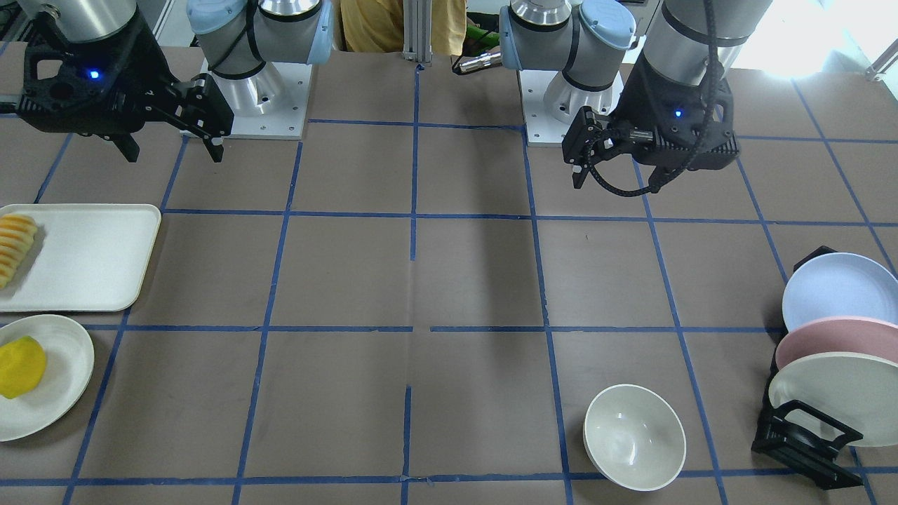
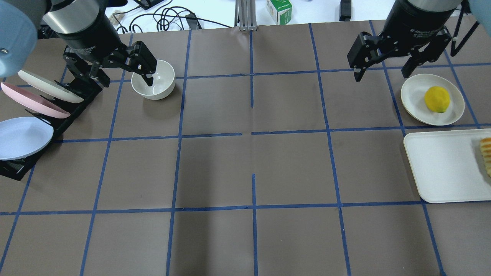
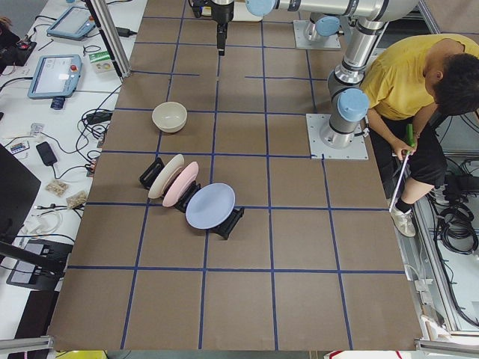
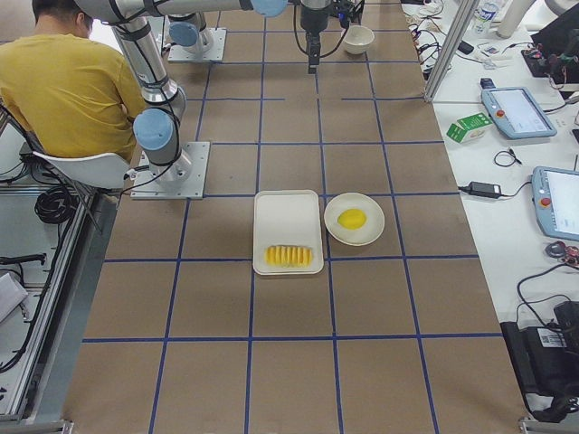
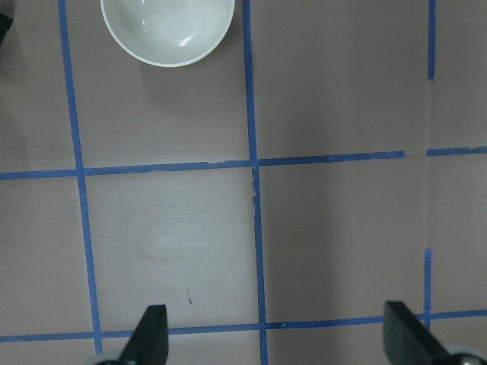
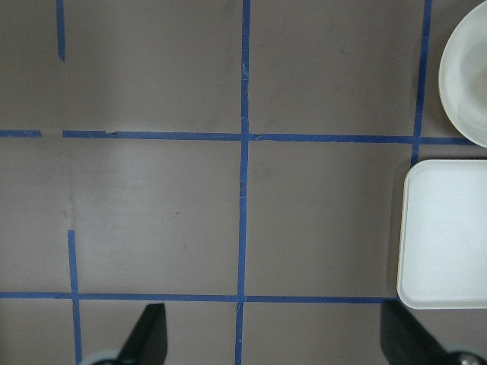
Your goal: Place bowl and put lemon in it
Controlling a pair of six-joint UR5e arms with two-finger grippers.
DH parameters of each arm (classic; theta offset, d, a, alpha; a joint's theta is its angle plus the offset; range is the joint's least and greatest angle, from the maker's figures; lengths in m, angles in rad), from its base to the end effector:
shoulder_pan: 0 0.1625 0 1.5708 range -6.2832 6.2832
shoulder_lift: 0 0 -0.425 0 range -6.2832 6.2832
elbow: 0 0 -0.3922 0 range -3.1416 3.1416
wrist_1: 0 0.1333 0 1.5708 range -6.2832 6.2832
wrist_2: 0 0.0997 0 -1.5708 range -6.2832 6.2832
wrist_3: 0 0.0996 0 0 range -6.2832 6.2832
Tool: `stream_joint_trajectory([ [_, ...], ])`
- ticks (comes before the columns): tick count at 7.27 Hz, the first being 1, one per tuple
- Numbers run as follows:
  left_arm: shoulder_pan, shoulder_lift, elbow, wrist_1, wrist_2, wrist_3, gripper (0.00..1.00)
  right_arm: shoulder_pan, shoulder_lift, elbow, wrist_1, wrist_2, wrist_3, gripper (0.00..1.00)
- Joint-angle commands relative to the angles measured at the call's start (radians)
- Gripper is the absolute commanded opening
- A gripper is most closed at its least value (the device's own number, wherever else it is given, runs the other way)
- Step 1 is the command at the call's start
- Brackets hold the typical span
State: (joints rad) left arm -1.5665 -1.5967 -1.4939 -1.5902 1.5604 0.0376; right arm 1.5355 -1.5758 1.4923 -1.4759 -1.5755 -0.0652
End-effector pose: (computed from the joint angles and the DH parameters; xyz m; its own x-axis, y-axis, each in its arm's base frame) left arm -0.1322 -0.5061 0.5110 -0.9994 0.0336 0.0092 0.0333 0.9989 -0.0319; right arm 0.1156 -0.4916 0.5195 -0.9995 -0.0299 0.0040 -0.0299 0.9995 0.0117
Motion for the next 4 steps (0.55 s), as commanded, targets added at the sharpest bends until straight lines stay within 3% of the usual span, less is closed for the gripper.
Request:
stream_joint_trajectory([
  [1,-0.003,0.003,0.001,-0.004,0.010,-0.005,1.00,-0.001,-0.007,0.044,-0.015,-0.001,-0.001,1.00],
  [3,0.006,-0.011,0.000,0.005,-0.005,-0.005,1.00,0.000,0.000,0.048,-0.012,0.018,-0.004,1.00],
  [4,0.022,-0.064,-0.008,0.104,0.004,0.004,1.00,0.000,0.002,0.048,-0.058,0.019,-0.001,1.00],
])
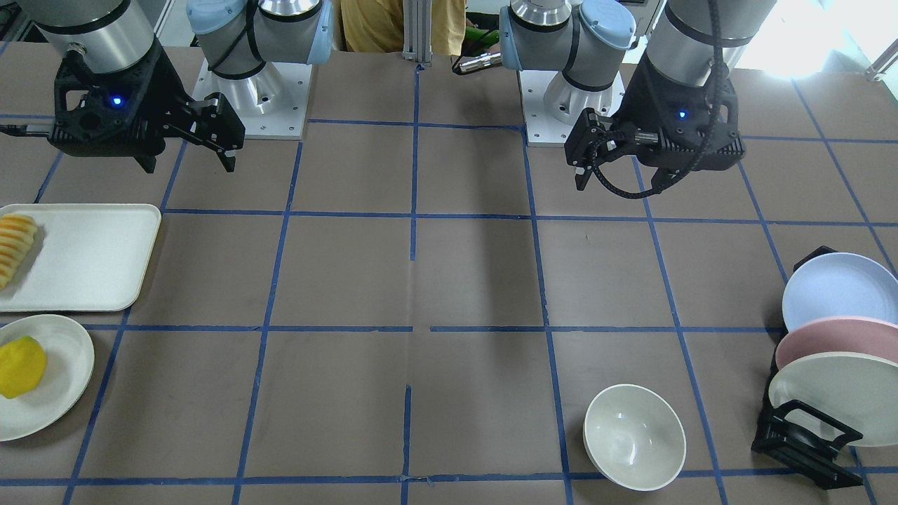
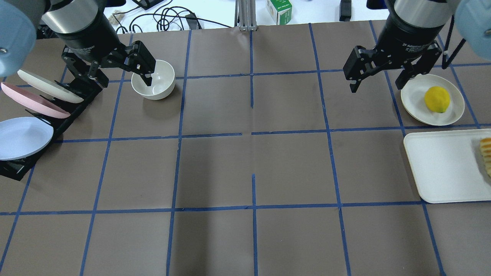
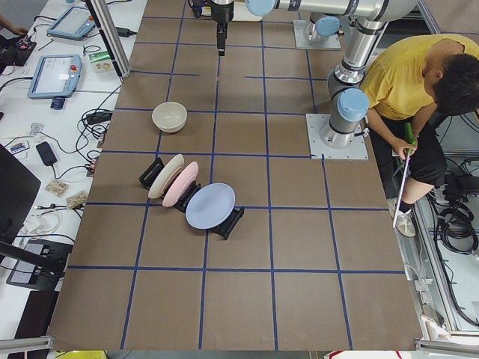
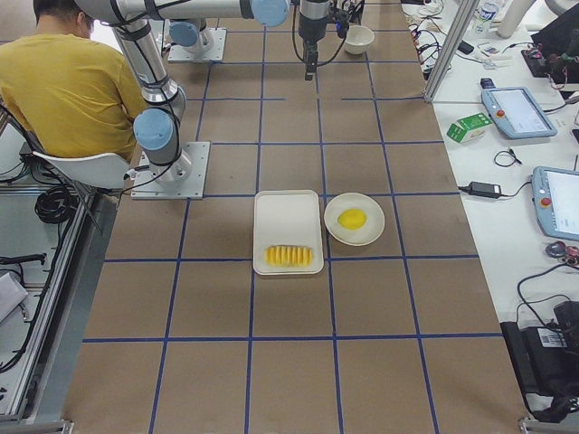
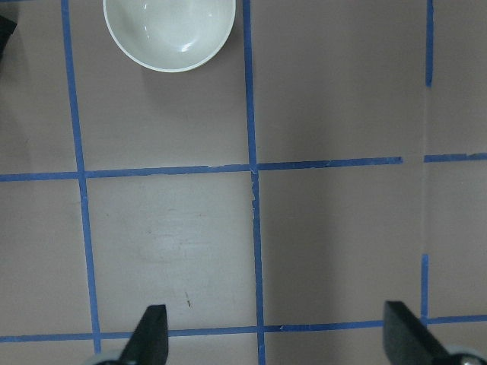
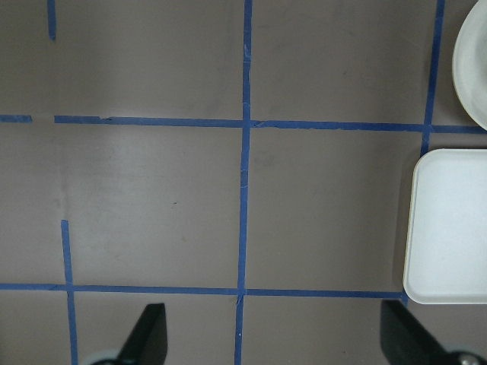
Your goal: Place bowl and put lemon in it
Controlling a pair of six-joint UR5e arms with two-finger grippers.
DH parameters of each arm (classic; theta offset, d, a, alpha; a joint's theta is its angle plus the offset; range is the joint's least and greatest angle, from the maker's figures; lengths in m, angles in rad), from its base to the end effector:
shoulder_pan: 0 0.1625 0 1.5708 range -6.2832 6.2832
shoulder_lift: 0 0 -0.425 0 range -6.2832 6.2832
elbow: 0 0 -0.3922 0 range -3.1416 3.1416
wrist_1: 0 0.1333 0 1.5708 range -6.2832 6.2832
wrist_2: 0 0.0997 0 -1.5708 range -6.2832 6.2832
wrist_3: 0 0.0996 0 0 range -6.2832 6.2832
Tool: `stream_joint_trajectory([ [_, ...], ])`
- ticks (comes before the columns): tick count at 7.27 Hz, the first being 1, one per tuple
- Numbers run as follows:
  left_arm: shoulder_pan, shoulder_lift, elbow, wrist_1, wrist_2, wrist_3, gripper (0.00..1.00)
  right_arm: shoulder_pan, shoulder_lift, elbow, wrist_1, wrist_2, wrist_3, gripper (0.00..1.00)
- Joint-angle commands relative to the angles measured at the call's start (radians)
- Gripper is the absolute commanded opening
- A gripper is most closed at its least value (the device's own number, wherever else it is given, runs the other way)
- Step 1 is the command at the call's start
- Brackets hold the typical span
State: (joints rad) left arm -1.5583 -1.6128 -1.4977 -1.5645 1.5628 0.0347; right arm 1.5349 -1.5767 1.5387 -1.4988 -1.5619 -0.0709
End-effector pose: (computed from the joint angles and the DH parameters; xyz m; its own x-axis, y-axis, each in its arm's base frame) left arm -0.1277 -0.5148 0.5035 -0.9997 0.0225 0.0067 0.0222 0.9990 -0.0376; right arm 0.1167 -0.4902 0.4995 -0.9993 -0.0347 -0.0113 -0.0350 0.9988 0.0333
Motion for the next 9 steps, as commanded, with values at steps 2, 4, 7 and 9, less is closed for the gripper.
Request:
stream_joint_trajectory([
  [2,0.069,-0.249,0.063,0.156,-0.003,-0.009,1.00,0.001,0.003,0.001,-0.055,-0.010,0.006,1.00],
  [4,0.139,-0.401,0.166,0.159,-0.007,0.030,1.00,0.001,0.009,0.003,-0.048,-0.015,0.000,1.00],
  [7,0.199,-0.525,0.133,0.347,-0.010,0.145,1.00,-0.001,0.026,0.036,-0.052,-0.017,0.005,1.00],
  [9,0.199,-0.603,0.136,0.435,-0.009,0.166,1.00,-0.001,0.056,0.064,-0.145,-0.030,0.006,1.00],
])
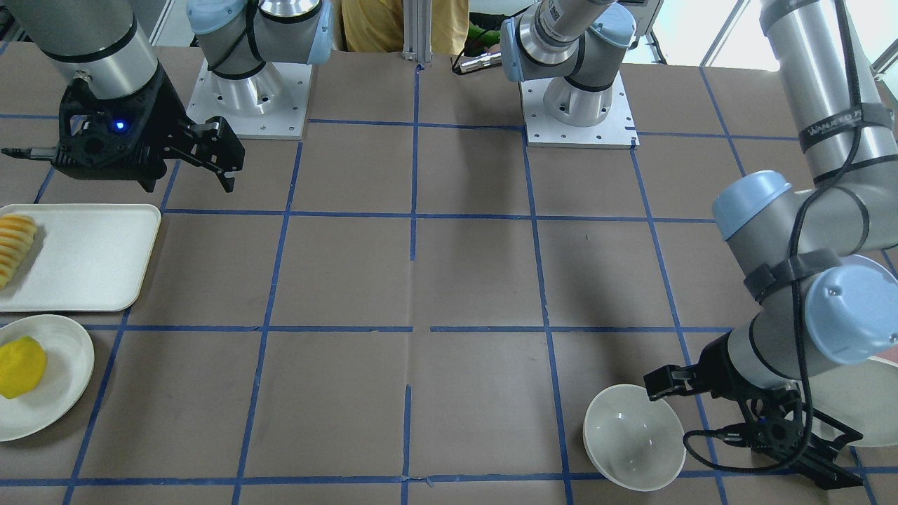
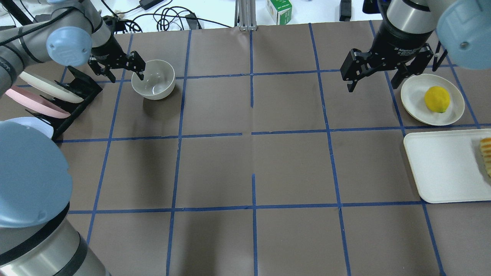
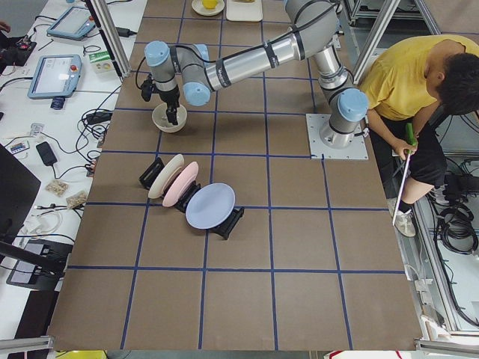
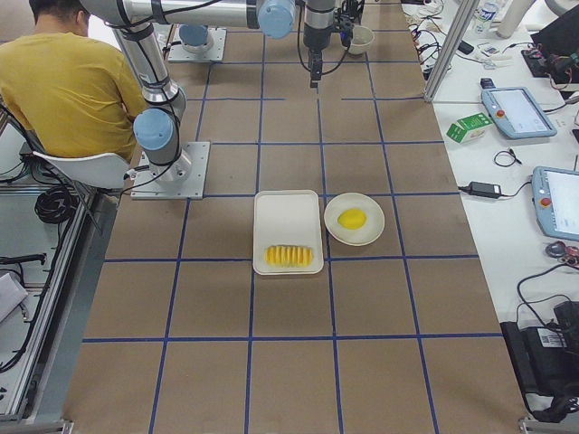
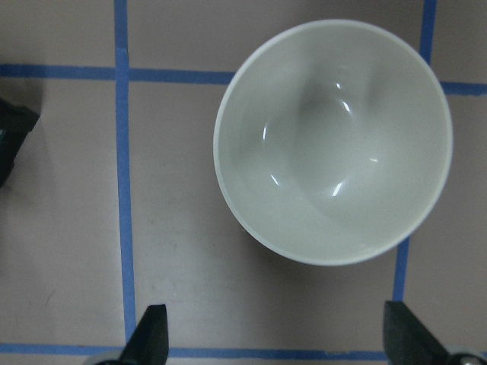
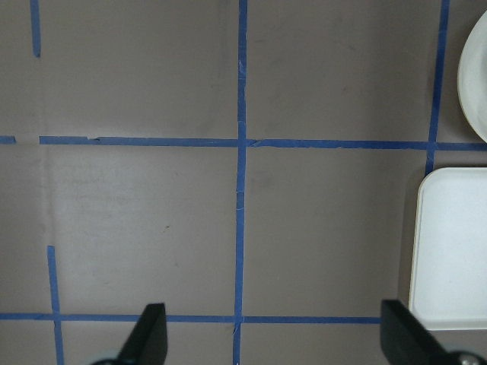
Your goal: Place bowl and put lemon in it
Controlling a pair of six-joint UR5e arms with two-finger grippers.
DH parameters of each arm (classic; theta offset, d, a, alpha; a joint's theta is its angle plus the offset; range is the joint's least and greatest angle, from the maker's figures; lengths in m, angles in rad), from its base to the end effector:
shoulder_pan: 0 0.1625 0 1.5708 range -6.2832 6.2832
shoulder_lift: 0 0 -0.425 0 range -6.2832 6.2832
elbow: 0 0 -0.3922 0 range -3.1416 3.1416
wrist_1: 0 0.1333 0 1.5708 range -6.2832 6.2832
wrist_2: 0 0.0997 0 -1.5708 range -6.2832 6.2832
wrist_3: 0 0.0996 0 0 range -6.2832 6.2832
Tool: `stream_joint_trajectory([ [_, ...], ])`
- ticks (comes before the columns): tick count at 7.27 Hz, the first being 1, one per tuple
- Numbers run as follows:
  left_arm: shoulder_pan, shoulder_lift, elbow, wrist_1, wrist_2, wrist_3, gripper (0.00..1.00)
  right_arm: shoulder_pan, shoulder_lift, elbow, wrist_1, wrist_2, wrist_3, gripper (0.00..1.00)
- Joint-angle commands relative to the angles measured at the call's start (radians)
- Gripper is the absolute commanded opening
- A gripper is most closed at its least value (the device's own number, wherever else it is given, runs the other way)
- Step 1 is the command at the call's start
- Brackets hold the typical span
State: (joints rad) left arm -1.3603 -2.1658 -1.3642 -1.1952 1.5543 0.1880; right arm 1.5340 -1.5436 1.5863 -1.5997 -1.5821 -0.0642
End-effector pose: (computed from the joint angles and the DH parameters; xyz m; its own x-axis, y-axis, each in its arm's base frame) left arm 0.0142 -0.7124 0.2651 -0.9996 -0.0227 0.0186 -0.0225 0.9997 0.0095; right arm 0.1136 -0.5062 0.4696 -0.9996 -0.0275 0.0104 -0.0274 0.9995 0.0145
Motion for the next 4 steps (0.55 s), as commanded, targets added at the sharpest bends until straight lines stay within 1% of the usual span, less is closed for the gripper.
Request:
stream_joint_trajectory([
  [1,0.001,-0.089,0.005,0.148,-0.009,0.011,1.00,-0.003,0.039,0.024,-0.017,-0.021,-0.003,1.00],
  [2,0.001,-0.118,0.002,0.179,-0.038,0.018,0.96,-0.006,0.040,0.015,-0.011,-0.039,-0.005,1.00],
  [3,0.001,-0.118,0.002,0.177,-0.039,0.013,0.57,-0.018,0.045,0.023,-0.014,-0.086,-0.019,1.00],
  [4,0.001,-0.118,-0.002,0.165,-0.036,0.015,0.24,-0.055,0.045,0.003,-0.020,-0.075,-0.022,1.00],
])
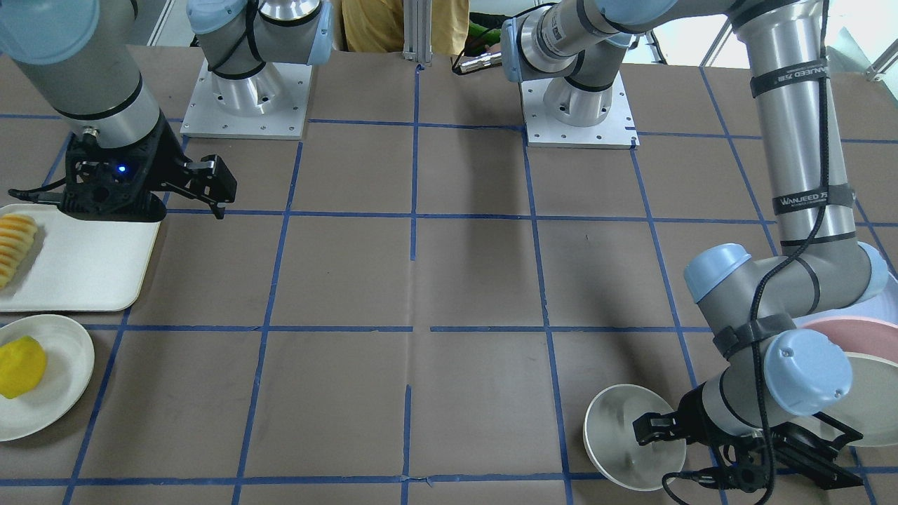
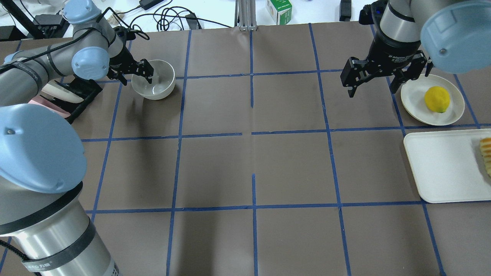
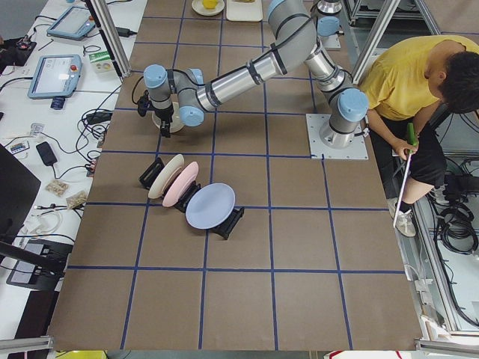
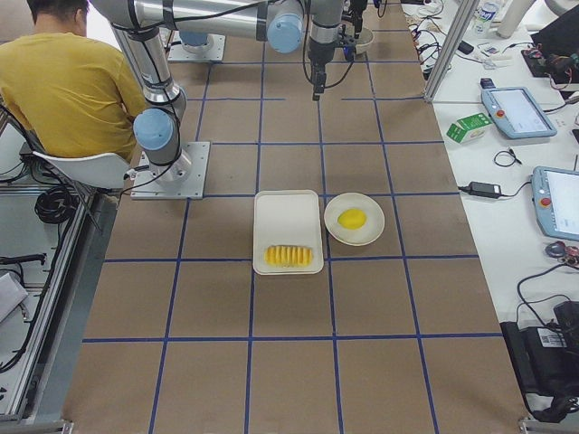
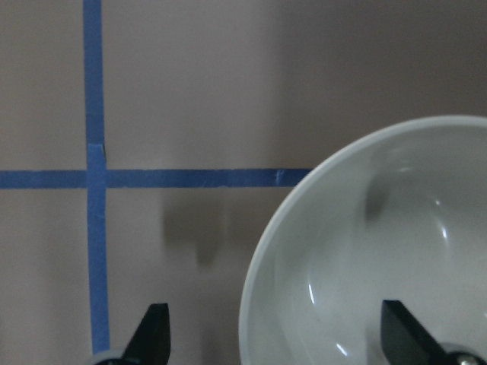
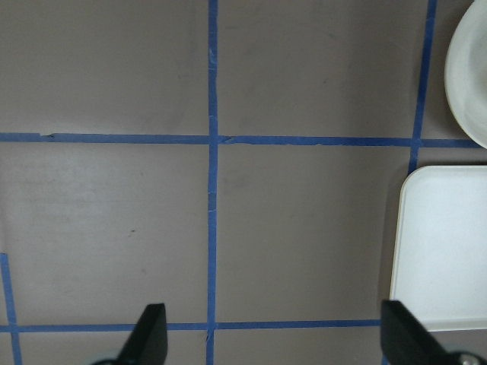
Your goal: Place bowl and put lemon in it
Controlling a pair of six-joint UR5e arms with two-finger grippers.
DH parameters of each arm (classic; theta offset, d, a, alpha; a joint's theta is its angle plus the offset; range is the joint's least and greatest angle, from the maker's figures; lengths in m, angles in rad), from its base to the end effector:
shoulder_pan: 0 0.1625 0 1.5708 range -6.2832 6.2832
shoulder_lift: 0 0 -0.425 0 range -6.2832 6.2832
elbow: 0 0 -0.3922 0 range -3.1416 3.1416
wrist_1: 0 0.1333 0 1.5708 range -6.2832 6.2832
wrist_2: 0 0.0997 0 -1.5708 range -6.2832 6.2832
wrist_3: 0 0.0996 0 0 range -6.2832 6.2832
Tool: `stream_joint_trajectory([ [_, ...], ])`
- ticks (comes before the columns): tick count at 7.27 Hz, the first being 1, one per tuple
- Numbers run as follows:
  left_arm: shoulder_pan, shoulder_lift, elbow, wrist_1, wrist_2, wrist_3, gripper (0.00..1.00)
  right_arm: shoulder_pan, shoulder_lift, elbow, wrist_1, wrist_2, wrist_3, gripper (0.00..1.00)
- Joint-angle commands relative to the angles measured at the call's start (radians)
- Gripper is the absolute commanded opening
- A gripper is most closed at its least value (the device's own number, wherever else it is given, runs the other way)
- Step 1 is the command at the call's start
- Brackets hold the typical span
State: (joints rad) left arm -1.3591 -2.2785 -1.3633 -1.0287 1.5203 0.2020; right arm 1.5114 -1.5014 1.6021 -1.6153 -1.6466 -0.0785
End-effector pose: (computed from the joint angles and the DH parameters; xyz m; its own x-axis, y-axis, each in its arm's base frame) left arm 0.0169 -0.7371 0.2021 -0.9991 -0.0076 0.0410 -0.0097 0.9986 -0.0511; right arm 0.0950 -0.5202 0.4423 -0.9972 -0.0234 0.0710 -0.0190 0.9979 0.0619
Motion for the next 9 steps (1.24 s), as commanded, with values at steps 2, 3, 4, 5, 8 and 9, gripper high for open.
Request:
stream_joint_trajectory([
  [2,0.002,0.011,-0.005,-0.014,-0.002,-0.001,0.00,-0.127,0.004,-0.001,0.005,-0.016,-0.120,1.00],
  [3,0.000,0.025,0.000,-0.031,-0.003,-0.001,0.00,-0.173,0.029,-0.004,0.002,-0.018,-0.168,1.00],
  [4,0.000,0.039,0.000,-0.056,-0.012,-0.003,0.00,-0.228,0.064,-0.007,-0.009,-0.022,-0.214,1.00],
  [5,0.000,0.045,0.000,-0.060,-0.037,-0.010,0.00,-0.302,0.125,-0.008,-0.023,-0.009,-0.277,1.00],
  [8,-0.056,0.126,-0.023,-0.165,-0.159,-0.068,0.00,-0.394,0.217,-0.013,-0.216,-0.012,-0.512,1.00],
  [9,-0.159,0.154,-0.066,-0.127,-0.170,-0.230,0.00,-0.425,0.234,-0.014,-0.219,-0.007,-0.509,1.00],
])
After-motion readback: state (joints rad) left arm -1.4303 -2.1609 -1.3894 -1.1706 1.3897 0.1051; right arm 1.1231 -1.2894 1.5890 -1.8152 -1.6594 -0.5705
